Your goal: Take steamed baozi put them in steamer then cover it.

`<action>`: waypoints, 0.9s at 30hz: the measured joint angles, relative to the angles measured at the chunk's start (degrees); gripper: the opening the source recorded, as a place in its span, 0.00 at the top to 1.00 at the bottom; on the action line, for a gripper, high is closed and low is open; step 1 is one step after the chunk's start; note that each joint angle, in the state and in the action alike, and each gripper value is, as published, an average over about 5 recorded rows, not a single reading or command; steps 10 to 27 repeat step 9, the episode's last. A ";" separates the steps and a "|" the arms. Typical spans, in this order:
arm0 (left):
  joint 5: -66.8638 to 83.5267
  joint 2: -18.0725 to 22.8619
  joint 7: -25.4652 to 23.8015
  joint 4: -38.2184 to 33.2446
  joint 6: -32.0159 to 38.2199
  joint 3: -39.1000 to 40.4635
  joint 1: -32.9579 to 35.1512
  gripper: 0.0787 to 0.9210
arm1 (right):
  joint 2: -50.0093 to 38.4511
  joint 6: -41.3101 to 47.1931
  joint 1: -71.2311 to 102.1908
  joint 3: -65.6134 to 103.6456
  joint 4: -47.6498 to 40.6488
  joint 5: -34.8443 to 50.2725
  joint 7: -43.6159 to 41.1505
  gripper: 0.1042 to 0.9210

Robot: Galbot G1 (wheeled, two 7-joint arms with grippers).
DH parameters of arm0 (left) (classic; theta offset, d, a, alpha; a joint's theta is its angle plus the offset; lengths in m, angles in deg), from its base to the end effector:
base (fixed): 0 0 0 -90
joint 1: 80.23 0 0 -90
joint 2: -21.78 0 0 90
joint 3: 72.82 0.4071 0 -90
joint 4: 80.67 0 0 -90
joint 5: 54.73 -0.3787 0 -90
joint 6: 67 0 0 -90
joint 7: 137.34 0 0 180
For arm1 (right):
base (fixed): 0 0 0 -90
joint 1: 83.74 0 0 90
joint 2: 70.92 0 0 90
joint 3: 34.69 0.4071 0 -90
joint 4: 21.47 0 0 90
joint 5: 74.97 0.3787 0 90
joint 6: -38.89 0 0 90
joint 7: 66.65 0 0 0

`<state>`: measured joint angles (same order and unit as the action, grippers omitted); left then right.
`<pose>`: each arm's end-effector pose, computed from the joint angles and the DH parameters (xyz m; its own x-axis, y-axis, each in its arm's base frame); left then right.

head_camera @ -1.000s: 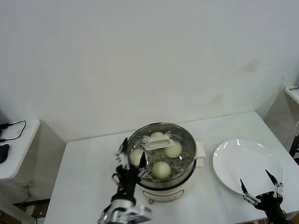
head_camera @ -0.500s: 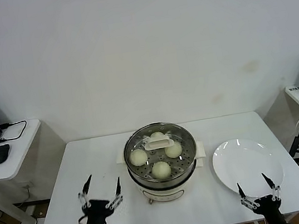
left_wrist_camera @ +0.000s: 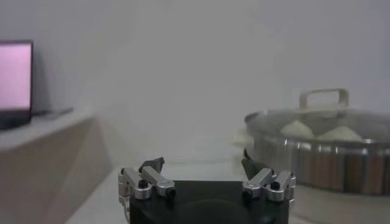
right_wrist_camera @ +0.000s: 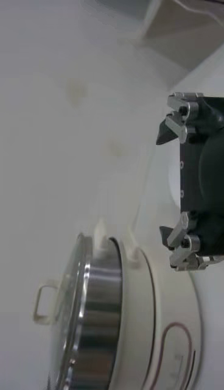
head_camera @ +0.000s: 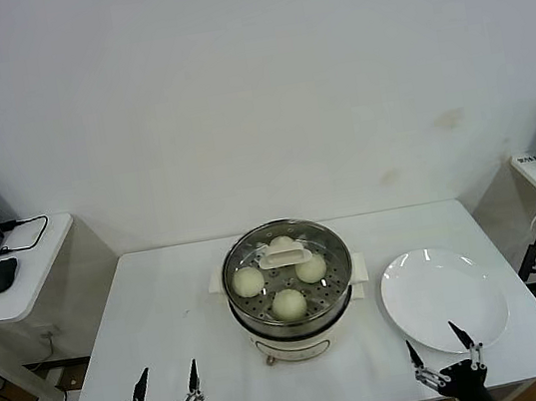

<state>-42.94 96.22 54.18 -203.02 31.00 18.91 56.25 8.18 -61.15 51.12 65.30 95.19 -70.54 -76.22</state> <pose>0.0755 0.0455 -0.3693 -0.9910 -0.0324 0.1298 -0.0339 0.9994 -0.0093 0.0798 -0.1025 -0.3923 -0.9808 -0.1272 0.1481 -0.1507 0.9756 -0.1599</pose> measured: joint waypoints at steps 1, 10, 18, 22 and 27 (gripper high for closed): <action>0.33 0.11 0.02 0.14 0.17 -0.09 0.15 0.12 | -0.02 0.33 0.09 -0.36 0.21 0.18 0.19 0.12; 1.65 0.52 0.37 1.17 1.08 -0.56 0.71 0.12 | -0.15 1.53 0.51 -1.66 1.04 1.30 1.47 0.12; 1.65 0.52 0.37 1.17 1.08 -0.56 0.71 0.12 | -0.15 1.53 0.51 -1.66 1.04 1.30 1.47 0.12; 1.65 0.52 0.37 1.17 1.08 -0.56 0.71 0.12 | -0.15 1.53 0.51 -1.66 1.04 1.30 1.47 0.12; 1.65 0.52 0.37 1.17 1.08 -0.56 0.71 0.12 | -0.15 1.53 0.51 -1.66 1.04 1.30 1.47 0.12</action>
